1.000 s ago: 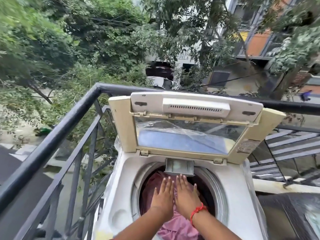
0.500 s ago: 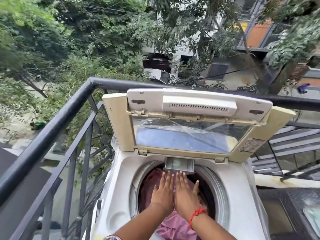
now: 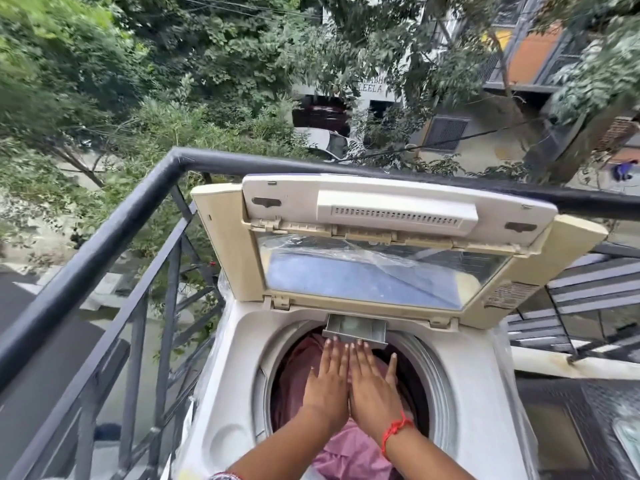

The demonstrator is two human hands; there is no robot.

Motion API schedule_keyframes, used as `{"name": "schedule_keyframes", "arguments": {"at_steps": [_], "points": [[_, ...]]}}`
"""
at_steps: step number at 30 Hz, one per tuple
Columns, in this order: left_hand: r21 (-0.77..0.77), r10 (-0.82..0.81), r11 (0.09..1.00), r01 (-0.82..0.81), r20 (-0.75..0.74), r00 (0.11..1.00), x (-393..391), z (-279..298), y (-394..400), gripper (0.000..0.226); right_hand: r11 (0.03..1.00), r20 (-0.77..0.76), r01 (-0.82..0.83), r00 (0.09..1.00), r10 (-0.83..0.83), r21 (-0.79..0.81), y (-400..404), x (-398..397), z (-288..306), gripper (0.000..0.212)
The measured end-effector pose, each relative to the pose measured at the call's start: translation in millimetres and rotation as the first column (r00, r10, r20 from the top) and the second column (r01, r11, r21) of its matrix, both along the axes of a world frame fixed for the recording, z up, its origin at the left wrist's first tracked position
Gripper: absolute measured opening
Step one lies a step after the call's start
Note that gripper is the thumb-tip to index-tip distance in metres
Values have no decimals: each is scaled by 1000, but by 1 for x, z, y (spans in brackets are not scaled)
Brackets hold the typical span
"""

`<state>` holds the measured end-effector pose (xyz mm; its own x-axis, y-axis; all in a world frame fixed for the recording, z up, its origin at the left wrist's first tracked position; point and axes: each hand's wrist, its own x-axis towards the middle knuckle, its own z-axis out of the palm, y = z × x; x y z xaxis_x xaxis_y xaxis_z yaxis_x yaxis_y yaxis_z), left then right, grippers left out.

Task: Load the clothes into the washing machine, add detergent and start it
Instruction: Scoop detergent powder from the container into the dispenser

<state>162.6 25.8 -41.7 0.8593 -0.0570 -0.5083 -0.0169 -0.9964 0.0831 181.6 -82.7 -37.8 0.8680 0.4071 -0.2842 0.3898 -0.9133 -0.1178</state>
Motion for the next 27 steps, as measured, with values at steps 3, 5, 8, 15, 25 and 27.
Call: {"name": "schedule_keyframes", "arguments": {"at_steps": [3,5,8,15,25,27], "points": [[-26,22,999,-21,27,999,-3,-2,-5,84,1000,14,4,1000,-4,7,-9,-2,-9,67],[-36,30,999,-27,62,998,-5,-3,-8,85,999,-4,31,1000,-31,-10,-15,-3,-13,67],[-22,18,1000,-17,73,997,-6,-4,-11,84,999,-8,43,999,-44,-30,-21,-1,-17,75],[-13,37,999,-36,56,998,7,-2,-7,84,998,23,60,998,-59,-34,-18,15,-9,81],[-50,74,996,-71,76,994,27,0,8,86,994,26,106,994,-105,-32,-7,39,-7,76],[-52,79,996,-75,79,994,30,1,8,83,996,0,82,997,-82,-40,-6,42,0,73]]}}
